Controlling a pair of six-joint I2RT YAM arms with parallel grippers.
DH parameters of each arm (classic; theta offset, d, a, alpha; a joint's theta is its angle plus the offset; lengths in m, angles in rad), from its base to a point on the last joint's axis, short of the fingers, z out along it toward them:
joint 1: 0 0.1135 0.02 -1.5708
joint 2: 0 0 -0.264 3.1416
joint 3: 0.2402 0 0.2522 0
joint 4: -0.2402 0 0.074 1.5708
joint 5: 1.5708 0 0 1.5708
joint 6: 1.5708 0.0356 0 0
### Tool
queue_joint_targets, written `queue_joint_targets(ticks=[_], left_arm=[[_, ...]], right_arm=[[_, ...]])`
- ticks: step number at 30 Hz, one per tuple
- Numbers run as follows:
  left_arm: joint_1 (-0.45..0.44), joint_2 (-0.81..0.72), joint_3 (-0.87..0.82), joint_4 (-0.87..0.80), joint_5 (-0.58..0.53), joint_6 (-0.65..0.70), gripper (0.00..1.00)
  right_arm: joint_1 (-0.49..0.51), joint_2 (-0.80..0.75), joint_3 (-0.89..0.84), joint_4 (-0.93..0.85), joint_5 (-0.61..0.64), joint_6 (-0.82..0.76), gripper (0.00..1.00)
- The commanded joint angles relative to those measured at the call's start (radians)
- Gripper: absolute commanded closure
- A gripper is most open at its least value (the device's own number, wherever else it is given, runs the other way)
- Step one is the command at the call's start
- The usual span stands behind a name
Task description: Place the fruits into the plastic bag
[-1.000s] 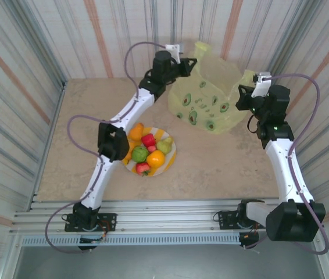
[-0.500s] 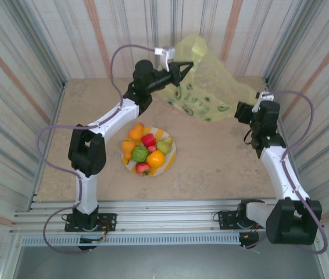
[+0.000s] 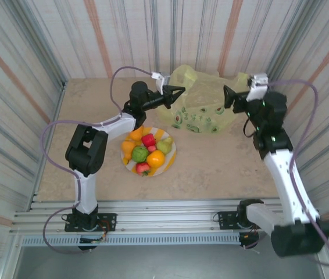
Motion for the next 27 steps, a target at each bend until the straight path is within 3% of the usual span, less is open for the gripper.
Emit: queue_joint_targets(ticks=[1,7,12,27], left_arm=[[0.008,-0.071,-0.033,0.065,0.044,0.056,1.00],[0.014,-0.088,-0.061,0.079,0.077,0.093,1.00],[0.016,-0.083,-0.060,0.076,0.110,0.129,1.00],[0.016,-0.069,-0.035,0.046,0.156,0.153,1.00]], right_arm=[[0.001,0.171,0.130,-0.139,-0.077,-0.147,0.01],[-0.026,0.446,0.413,-0.324,-0.197,-0.338,0.01],[-0.076,0.567,0.478,-0.354,-0.335,-0.498,0.01],[-0.033,0.960,0.902,-0.638,-0.312,-0.798,0.08]])
